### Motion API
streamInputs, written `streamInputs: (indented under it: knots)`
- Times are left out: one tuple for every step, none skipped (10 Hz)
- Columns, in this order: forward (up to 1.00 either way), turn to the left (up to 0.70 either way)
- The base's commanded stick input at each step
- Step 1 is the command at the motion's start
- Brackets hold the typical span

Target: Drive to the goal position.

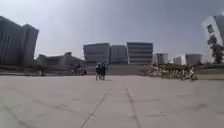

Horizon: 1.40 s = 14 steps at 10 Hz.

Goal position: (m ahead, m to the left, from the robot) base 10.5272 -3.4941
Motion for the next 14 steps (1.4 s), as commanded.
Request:
streamInputs:
  knots:
    - [0.85,0.0]
    - [0.85,0.0]
    - [0.85,0.0]
    - [0.85,0.0]
    - [0.85,0.0]
    - [0.85,0.0]
    - [0.85,0.0]
    - [0.85,0.0]
    - [0.85,0.0]
    - [0.85,0.0]
    - [0.85,0.02]
    - [0.85,0.05]
    - [0.85,0.07]
    - [0.85,0.09]
